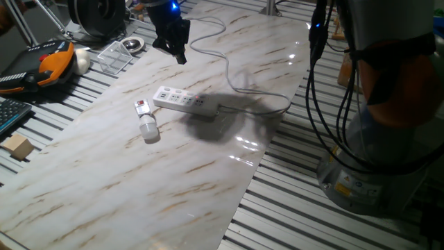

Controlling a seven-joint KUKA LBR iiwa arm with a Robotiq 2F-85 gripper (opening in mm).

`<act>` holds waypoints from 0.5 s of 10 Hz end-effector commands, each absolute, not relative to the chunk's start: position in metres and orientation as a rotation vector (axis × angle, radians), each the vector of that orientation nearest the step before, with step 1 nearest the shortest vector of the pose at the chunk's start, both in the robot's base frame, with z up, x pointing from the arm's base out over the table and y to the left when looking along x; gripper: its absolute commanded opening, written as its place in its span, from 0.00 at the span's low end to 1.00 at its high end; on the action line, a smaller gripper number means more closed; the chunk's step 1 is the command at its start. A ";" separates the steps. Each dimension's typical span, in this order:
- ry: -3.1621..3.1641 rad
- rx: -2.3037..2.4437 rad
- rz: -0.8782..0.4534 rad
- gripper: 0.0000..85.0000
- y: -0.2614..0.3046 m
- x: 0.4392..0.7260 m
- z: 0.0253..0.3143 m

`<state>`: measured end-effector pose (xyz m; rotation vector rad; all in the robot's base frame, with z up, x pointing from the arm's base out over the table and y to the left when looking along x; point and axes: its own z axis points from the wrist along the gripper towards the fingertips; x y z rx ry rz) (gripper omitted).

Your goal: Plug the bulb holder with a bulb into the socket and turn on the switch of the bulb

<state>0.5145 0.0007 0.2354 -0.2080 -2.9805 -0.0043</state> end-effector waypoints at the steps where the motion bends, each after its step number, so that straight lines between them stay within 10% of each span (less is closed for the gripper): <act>1: -2.985 -0.279 -0.014 0.00 0.001 0.515 0.236; 5: -3.048 -0.402 0.045 0.00 0.007 0.538 0.210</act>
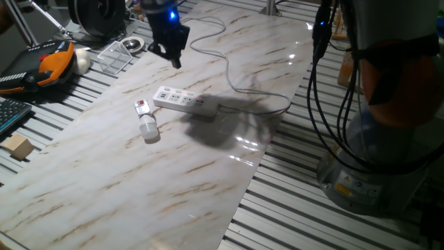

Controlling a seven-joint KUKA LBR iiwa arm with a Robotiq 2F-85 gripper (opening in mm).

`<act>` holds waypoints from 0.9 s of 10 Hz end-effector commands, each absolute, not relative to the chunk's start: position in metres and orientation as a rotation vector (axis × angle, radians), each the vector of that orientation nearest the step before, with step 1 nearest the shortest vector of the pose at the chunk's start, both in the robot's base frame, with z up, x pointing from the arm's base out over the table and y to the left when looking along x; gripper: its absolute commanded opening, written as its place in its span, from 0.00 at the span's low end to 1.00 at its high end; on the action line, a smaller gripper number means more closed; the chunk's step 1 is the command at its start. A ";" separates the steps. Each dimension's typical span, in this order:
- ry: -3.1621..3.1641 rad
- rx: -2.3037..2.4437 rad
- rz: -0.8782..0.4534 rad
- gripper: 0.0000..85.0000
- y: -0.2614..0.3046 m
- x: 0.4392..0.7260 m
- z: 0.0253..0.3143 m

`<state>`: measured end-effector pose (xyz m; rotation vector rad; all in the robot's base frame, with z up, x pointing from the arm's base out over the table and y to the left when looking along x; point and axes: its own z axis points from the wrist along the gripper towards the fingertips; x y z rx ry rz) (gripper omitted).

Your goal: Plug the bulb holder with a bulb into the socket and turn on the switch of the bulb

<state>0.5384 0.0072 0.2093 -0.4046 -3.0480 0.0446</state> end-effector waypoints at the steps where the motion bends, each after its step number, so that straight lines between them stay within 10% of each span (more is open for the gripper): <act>1: -3.051 -0.415 0.044 0.00 0.009 0.543 0.204; 9: -3.042 -0.405 0.017 0.00 0.015 0.561 0.169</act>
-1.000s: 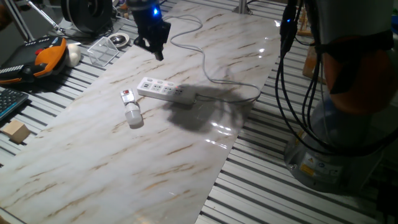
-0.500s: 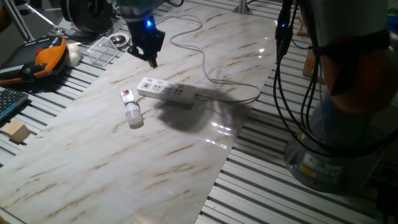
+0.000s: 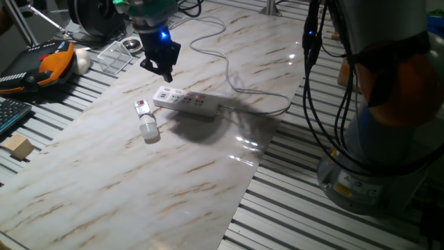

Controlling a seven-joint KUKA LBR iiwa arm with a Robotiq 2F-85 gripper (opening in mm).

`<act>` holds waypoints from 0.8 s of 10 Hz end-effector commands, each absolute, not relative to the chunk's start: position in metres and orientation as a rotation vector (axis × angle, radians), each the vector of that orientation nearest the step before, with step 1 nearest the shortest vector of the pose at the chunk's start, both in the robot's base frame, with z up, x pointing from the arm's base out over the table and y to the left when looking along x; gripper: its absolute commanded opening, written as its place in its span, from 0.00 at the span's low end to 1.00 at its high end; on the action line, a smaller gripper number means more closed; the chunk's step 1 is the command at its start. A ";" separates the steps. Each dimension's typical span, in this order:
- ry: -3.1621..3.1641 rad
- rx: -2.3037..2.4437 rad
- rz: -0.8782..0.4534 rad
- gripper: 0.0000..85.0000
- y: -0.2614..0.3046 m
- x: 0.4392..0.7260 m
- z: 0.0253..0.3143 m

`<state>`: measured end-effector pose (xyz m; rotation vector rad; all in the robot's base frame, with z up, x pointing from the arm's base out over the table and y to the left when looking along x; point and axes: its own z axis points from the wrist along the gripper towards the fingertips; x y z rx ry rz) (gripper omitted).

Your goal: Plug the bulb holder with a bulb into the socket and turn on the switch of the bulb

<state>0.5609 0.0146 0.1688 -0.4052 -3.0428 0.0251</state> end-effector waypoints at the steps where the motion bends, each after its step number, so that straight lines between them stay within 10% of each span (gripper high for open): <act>1: -3.045 -0.394 0.029 0.00 0.015 0.561 0.169; 4: -3.062 -0.314 0.105 0.00 0.015 0.561 0.169; 8: -3.046 -0.152 -0.119 0.00 0.015 0.561 0.169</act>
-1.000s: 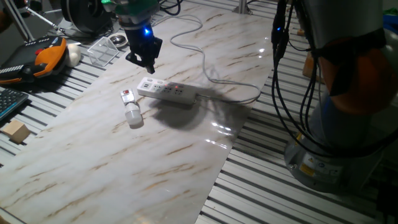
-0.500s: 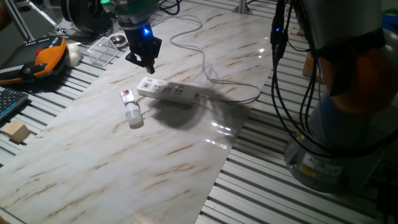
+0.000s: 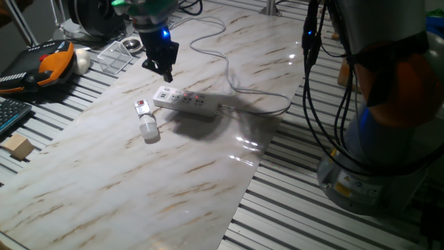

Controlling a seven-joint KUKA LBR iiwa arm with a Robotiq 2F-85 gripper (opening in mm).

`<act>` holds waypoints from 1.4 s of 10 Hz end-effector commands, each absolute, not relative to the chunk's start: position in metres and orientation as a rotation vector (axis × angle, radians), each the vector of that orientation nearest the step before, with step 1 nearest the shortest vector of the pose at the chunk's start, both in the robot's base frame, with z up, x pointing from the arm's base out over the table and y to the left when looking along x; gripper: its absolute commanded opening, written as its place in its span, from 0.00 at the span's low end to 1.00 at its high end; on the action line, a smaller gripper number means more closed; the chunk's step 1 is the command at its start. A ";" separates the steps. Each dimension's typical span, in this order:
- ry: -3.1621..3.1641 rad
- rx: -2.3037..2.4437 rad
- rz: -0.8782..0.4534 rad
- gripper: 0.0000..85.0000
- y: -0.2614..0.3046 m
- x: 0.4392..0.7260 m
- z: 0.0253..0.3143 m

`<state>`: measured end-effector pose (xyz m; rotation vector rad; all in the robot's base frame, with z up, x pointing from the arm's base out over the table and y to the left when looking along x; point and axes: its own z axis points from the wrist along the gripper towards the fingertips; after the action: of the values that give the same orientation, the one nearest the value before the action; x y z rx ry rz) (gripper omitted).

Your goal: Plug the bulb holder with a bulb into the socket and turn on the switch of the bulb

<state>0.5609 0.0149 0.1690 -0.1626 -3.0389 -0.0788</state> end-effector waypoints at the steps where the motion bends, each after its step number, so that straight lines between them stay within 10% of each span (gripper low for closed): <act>1: -3.033 -0.220 -0.141 0.00 0.015 0.561 0.169; 3: -3.049 -0.417 -0.096 0.00 0.024 0.562 0.174; 5: -3.056 -0.616 -0.100 0.40 0.045 0.566 0.180; 7: -3.071 -0.704 -0.066 0.40 0.063 0.574 0.177; 8: -3.088 -0.741 -0.056 0.60 0.069 0.581 0.173; 11: -3.088 -0.818 -0.038 0.60 0.078 0.606 0.148; 12: -3.091 -0.847 -0.023 0.80 0.081 0.612 0.140; 14: -3.101 -0.886 0.012 0.80 0.084 0.620 0.129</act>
<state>0.6202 0.0843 0.1282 -0.8838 -3.1027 0.0138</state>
